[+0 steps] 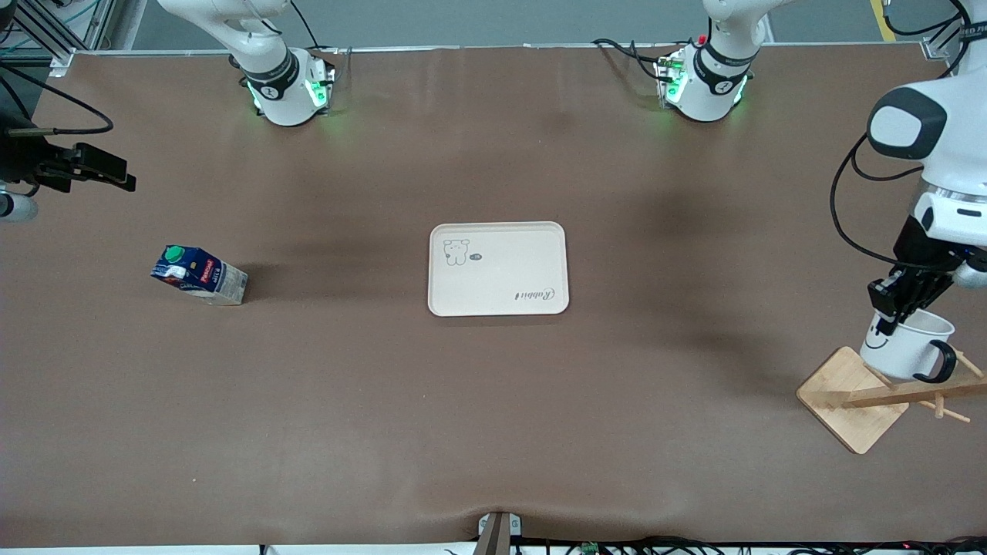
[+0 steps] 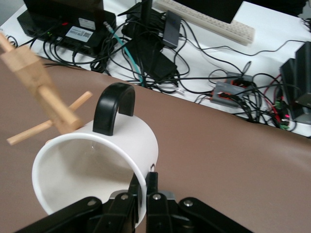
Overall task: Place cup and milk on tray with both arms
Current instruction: 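Lift the white mug off the stand with the left gripper, then carry the mug over the tray and lower it with the left gripper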
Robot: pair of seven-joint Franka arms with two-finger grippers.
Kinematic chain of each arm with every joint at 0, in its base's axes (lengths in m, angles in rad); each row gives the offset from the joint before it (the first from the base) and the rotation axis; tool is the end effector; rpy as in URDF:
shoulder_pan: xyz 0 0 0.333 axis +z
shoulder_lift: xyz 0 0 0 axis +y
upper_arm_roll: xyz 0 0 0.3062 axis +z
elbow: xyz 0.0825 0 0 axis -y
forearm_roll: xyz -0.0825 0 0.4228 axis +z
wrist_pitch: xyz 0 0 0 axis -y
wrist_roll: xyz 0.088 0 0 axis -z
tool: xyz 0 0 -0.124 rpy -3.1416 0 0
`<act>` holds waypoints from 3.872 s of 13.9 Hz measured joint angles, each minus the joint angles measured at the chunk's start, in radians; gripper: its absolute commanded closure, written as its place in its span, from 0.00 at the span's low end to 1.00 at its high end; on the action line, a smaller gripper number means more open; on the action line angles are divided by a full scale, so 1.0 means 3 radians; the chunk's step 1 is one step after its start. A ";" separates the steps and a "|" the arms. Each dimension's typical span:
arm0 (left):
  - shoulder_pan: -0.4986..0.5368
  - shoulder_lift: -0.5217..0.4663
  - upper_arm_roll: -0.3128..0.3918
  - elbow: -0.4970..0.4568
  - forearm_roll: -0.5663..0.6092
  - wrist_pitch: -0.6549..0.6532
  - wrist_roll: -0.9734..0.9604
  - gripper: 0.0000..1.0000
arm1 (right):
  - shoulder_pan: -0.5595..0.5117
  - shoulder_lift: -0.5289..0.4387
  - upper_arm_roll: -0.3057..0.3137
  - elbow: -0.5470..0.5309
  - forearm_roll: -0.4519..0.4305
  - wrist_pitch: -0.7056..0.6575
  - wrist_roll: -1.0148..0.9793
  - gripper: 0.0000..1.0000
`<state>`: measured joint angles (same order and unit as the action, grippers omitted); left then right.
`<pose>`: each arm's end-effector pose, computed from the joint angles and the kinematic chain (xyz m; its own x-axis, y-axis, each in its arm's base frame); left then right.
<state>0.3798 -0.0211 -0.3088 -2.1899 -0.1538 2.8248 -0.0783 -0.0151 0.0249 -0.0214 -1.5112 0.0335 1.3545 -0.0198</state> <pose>0.6151 0.0501 0.4254 0.7601 0.2733 0.5896 0.2165 -0.9619 0.1668 0.5737 -0.0161 0.5964 0.9837 -0.0090 -0.1798 -0.0158 -0.9992 -0.0365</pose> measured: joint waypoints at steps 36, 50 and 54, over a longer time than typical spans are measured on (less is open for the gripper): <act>-0.0959 0.1269 -0.1754 0.0928 0.0324 -0.2495 -0.3506 1.00 | 0.0000 0.0033 -0.0001 0.0000 0.0005 0.0000 0.0000 0.00; -0.2175 0.2305 -0.0981 0.1665 0.1308 -0.2494 -0.4379 1.00 | 0.0124 0.0219 0.0009 -0.0001 0.0004 -0.0073 -0.0035 0.00; -0.2185 0.2370 -0.0962 0.1698 0.1337 -0.2491 -0.4387 0.67 | 0.0182 0.0230 0.0010 -0.0044 0.0000 -0.0120 0.0004 0.00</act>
<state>-0.2757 0.6900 -0.5976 -1.6805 0.2474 2.0774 -1.3944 0.0394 0.0939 -0.0185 -1.5243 0.0337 1.3186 -0.0187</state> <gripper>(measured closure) 0.925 0.000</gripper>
